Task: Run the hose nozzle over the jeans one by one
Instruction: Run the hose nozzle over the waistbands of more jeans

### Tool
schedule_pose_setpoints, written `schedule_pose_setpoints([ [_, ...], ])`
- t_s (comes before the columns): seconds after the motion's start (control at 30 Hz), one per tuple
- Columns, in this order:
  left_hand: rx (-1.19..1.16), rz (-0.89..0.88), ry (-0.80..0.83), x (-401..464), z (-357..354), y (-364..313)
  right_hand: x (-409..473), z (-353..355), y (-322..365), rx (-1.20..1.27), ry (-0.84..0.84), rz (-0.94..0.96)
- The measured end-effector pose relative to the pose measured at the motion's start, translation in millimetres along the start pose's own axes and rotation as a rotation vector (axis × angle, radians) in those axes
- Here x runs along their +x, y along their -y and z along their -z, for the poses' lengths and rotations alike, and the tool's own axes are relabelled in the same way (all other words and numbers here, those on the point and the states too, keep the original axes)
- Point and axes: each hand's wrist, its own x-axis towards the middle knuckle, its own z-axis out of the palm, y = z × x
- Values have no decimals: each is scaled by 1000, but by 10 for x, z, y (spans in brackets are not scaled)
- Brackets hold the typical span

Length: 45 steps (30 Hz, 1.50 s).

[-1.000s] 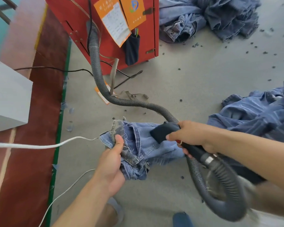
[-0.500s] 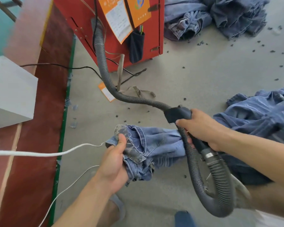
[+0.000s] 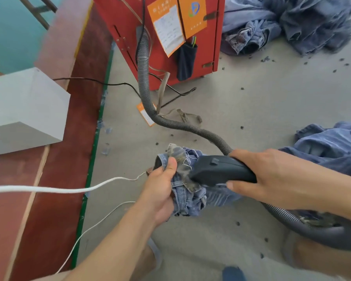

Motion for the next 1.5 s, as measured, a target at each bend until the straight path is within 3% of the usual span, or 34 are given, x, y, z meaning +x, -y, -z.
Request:
schedule_pose_setpoints([
  [0.2,-6,10,29,0,-28,-45,104,-58,-70,172,-167,-28],
  [0.4,-7,29,54,23,-7,-40,-73,-3,-85,-62,28,70],
  [0.6,31,43,131,15,-47,67,224,30,-32,143,-243,3],
  [0.83,7,34,152,33,12,3,7,97,-45,5,-20,69],
  [1.0,37,46,199,-1,-19,80,278,84,-36,111,-253,-35],
  [1.1,1,54,197,31,14,26,86,254,-139,122,-121,28],
  [1.23,-5,53,164,49,48,-3,-54,142,-85,-50,52,100],
  [1.43,36,57,236,7,10,119,310,31,13,116,-227,-42],
  [1.5,22,46,245,5,-13,120,265,167,-51,211,-216,-88],
])
